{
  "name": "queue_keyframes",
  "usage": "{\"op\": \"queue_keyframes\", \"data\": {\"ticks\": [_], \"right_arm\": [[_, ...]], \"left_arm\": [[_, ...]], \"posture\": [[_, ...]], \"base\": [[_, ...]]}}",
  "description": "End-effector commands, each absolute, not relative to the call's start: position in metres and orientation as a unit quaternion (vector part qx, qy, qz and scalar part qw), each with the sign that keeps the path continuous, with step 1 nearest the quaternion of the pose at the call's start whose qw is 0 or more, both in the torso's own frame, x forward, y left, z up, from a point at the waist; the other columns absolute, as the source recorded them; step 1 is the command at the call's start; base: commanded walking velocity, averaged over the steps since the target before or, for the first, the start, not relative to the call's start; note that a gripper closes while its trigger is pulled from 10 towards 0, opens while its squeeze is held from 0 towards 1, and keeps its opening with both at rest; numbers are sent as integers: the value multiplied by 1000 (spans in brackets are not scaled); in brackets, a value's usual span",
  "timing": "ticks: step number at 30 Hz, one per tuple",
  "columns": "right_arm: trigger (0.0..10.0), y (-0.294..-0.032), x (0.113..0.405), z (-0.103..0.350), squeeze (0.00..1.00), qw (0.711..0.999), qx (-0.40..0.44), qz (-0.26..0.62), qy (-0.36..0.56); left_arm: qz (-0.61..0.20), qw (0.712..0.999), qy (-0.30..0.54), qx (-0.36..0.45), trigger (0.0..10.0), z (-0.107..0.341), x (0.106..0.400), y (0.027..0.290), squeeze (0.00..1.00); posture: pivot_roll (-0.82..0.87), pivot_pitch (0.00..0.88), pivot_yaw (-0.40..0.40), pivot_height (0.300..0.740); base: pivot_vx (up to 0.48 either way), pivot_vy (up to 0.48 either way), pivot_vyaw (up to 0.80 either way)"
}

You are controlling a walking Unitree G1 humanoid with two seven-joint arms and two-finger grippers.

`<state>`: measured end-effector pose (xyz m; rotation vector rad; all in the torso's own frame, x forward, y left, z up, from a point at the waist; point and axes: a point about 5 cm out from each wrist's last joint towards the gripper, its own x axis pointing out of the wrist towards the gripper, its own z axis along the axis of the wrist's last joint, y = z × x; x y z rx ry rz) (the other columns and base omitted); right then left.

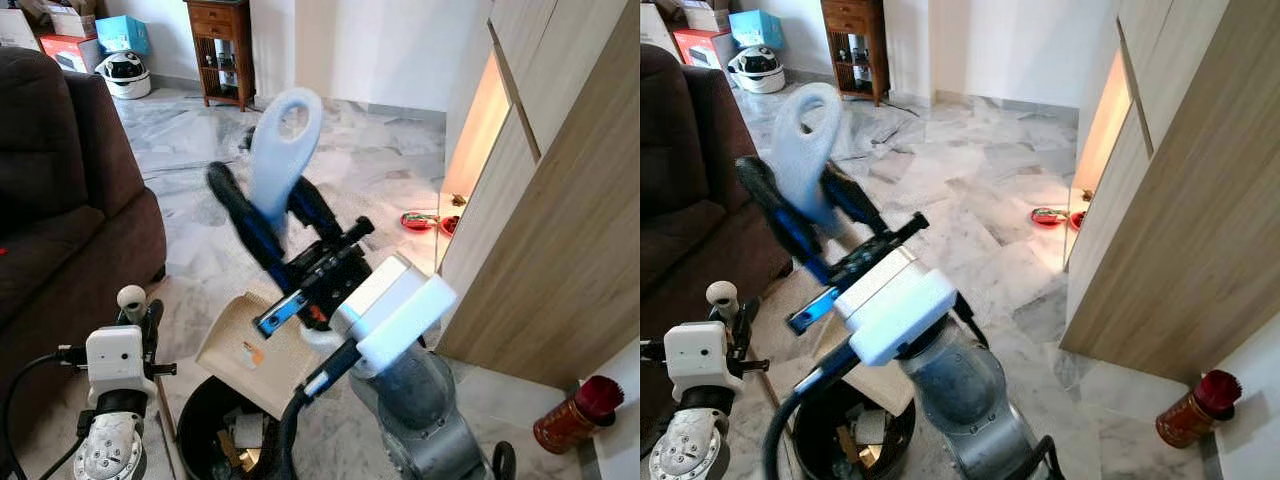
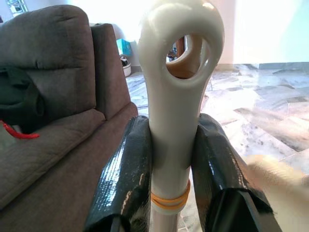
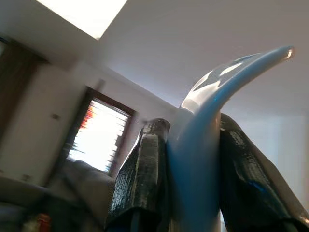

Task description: Sweep floor

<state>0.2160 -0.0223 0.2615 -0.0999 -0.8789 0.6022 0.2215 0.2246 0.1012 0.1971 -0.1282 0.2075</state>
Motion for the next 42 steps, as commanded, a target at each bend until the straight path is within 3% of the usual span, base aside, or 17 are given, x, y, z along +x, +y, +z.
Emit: {"op": "queue_keyframes", "data": {"ticks": [1, 2, 3, 4, 11, 21, 25, 30, 42], "right_arm": [[10000, -39, 223, 266, 0, 865, -88, 235, -435], [10000, -56, 230, 264, 0, 877, -107, 192, -427], [10000, -56, 230, 264, 0, 877, -107, 192, -427], [10000, -78, 239, 260, 0, 893, -131, 140, -408], [10000, -124, 245, 232, 0, 911, -208, 59, -351], [10000, -161, 245, 183, 0, 956, -157, 20, -247], [10000, -171, 245, 164, 0, 960, -178, 19, -216], [10000, -190, 253, 142, 0, 982, -97, -19, -159], [10000, -209, 262, 119, 0, 989, -77, -38, -121]], "left_arm": [[93, 986, -88, 106, 10000, 109, 226, 220, 0], [92, 986, -87, 105, 10000, 108, 226, 219, 0], [92, 986, -87, 105, 10000, 108, 226, 219, 0], [90, 987, -84, 104, 10000, 107, 226, 220, 0], [84, 988, -79, 104, 10000, 105, 227, 221, 0], [74, 991, -60, 96, 10000, 95, 225, 218, 0], [75, 991, -56, 93, 10000, 92, 223, 218, 0], [69, 993, -53, 85, 10000, 90, 224, 214, 0], [78, 994, -42, 69, 10000, 82, 227, 221, 0]], "posture": [[73, 0, 6, 740], [58, 0, 9, 740], [58, 0, 9, 740], [50, 0, 11, 740], [30, 0, 19, 740], [17, 0, 18, 740], [23, 0, 14, 740], [32, 0, -5, 740], [-21, 0, 6, 740]], "base": [[0, 0, 0], [0, 0, 0], [0, 0, 0], [0, 0, 0], [0, 0, 0], [0, 0, 0], [0, 0, 0], [0, 0, 0], [0, 0, 0]]}}
